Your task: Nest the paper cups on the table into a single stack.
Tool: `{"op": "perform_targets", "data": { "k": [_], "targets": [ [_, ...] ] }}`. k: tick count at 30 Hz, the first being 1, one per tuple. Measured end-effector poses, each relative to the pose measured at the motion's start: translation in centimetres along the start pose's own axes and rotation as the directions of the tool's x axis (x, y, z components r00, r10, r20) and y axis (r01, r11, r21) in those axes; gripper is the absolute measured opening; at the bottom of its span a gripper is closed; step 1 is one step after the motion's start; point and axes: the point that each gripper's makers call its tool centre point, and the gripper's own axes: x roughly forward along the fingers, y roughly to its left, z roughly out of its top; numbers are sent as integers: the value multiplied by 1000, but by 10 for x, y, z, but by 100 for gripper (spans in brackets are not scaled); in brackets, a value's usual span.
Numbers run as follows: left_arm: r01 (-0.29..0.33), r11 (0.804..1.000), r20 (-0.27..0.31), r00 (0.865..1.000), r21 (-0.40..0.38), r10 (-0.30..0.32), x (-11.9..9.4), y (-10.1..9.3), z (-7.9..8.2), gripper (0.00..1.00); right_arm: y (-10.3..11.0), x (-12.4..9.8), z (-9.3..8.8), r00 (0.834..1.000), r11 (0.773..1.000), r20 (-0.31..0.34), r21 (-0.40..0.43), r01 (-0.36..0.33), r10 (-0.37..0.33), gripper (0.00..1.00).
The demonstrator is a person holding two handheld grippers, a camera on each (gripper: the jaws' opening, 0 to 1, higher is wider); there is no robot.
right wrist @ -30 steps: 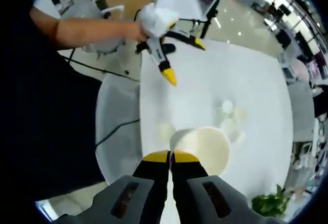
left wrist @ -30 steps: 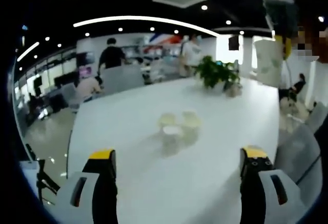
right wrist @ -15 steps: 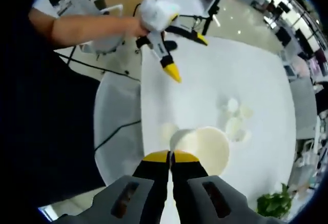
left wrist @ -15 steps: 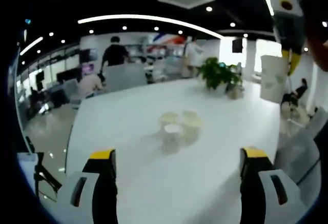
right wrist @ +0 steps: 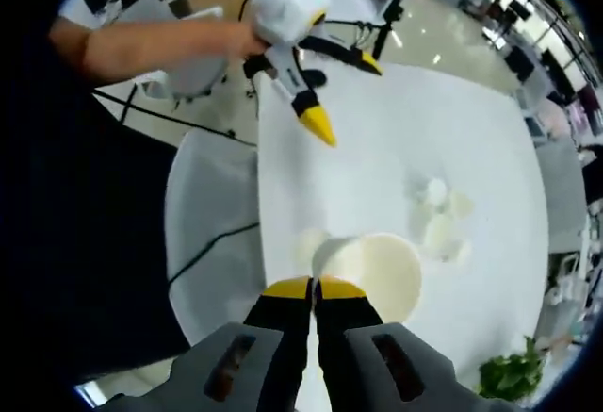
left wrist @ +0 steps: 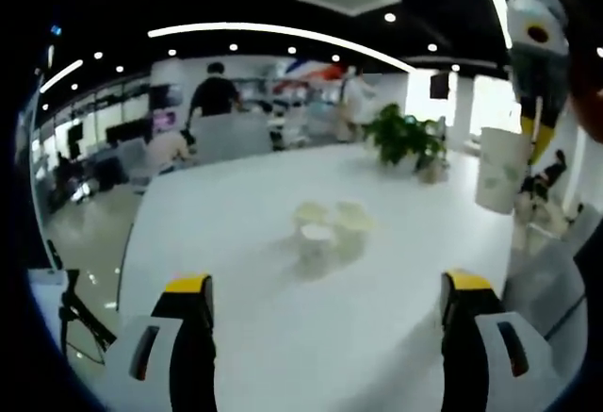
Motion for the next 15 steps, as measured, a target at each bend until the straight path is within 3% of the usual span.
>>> {"op": "perform_targets", "data": {
  "k": [15],
  "targets": [
    [-3,1000,-4,1000,5,3,0,-1,-2,99,7,26,-6,1000,999,3,23,-26,26,0]
  ]
}}
